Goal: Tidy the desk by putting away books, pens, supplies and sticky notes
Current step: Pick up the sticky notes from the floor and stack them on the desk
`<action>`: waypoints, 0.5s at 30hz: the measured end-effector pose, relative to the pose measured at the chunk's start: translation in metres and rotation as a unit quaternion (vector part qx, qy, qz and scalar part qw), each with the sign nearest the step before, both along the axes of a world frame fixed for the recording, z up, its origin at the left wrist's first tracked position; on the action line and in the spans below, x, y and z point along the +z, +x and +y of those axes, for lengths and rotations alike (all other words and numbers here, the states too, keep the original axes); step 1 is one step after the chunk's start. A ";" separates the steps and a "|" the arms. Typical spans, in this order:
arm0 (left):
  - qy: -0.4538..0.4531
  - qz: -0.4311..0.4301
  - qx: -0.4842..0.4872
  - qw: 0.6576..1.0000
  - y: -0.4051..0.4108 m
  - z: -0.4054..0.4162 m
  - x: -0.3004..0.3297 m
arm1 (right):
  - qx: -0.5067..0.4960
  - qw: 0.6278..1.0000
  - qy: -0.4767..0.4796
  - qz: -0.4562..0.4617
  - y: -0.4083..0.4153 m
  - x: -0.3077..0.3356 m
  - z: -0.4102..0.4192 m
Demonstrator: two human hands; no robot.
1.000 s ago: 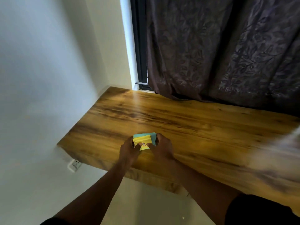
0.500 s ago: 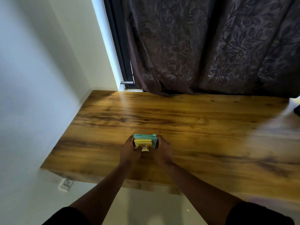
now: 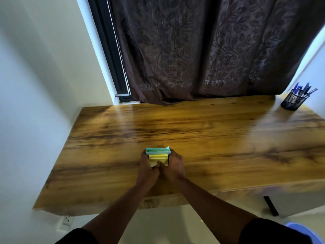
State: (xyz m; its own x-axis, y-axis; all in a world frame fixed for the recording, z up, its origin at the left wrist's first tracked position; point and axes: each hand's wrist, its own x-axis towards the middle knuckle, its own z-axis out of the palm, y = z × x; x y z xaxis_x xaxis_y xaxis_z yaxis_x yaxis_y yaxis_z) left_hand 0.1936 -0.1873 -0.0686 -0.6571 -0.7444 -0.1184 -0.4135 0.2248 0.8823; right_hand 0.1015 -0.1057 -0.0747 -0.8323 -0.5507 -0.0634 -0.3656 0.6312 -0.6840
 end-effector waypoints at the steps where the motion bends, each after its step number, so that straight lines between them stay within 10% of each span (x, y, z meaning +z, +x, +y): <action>1: 0.001 -0.004 -0.006 1.000 0.001 0.001 0.002 | -0.001 1.000 0.002 -0.001 0.002 0.001 -0.001; 15: -0.096 -0.085 0.025 0.992 0.004 -0.018 0.017 | 0.018 1.000 -0.003 -0.026 -0.010 0.008 -0.001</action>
State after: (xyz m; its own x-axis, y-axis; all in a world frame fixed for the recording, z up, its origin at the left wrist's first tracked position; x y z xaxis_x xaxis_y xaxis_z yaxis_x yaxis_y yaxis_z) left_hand 0.1975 -0.2053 -0.0512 -0.6021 -0.7946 -0.0774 -0.5667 0.3571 0.7425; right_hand 0.0914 -0.1071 -0.0666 -0.8081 -0.5800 -0.1023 -0.3520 0.6149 -0.7057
